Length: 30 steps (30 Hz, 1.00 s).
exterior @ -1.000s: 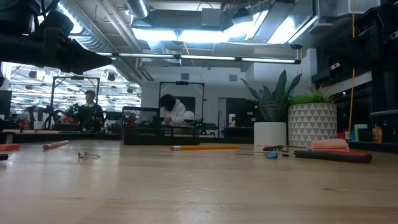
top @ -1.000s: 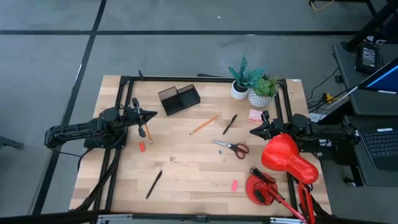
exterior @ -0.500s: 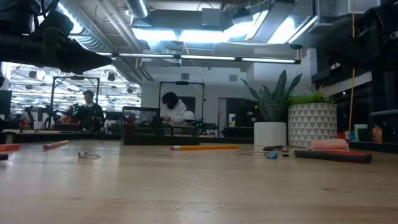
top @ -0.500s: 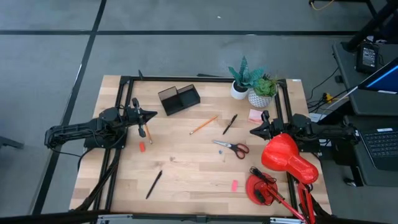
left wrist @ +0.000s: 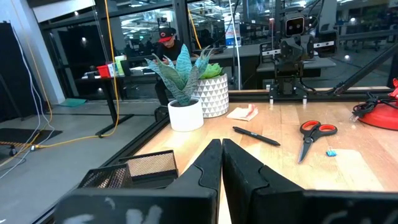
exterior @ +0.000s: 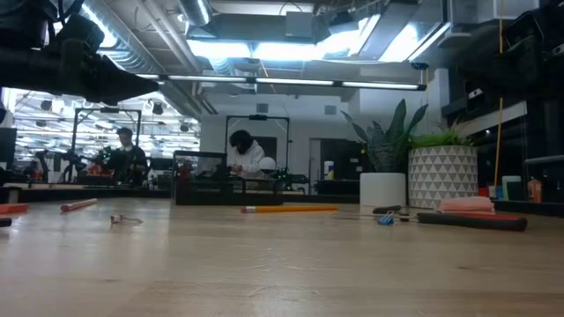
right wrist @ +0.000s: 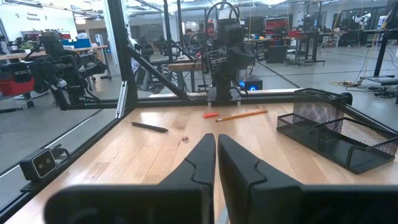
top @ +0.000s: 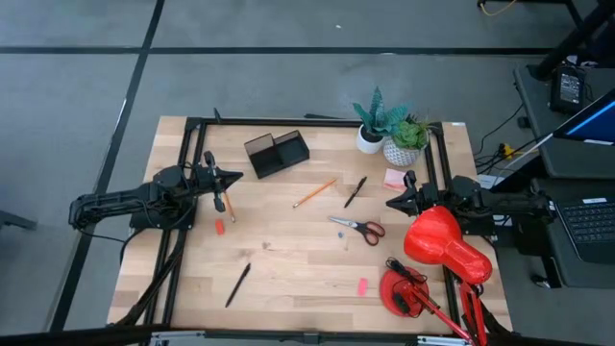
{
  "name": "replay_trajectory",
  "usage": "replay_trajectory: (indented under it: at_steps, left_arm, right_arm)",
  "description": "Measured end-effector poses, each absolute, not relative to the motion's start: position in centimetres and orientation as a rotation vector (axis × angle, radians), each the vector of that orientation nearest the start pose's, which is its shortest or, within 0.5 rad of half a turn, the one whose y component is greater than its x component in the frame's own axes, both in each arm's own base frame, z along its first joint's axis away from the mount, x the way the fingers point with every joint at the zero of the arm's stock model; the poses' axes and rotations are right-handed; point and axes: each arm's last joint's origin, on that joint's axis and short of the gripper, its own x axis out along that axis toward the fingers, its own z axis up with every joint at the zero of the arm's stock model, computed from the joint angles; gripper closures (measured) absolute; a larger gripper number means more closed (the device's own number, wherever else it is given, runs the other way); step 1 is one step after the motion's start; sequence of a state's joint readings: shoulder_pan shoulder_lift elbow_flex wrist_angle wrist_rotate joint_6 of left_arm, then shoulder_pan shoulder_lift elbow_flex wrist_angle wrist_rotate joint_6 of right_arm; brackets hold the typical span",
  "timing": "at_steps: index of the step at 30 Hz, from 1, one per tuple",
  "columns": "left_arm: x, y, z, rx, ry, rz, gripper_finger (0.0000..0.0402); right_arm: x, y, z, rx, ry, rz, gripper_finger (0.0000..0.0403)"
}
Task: Pick and place office supplies into organizer
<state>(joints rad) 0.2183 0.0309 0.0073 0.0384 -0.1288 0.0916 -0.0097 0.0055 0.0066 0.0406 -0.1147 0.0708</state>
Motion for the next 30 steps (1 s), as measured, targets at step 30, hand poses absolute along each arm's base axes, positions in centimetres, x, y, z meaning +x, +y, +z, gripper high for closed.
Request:
replay_trajectory:
  at_steps: [30]
  left_arm:
    - [9.58, 2.51, 16.73, 0.091, 0.001, 0.348, 0.0395]
  right_arm:
    - [9.74, 0.24, 16.92, 0.068, -0.038, 0.106, 0.0379]
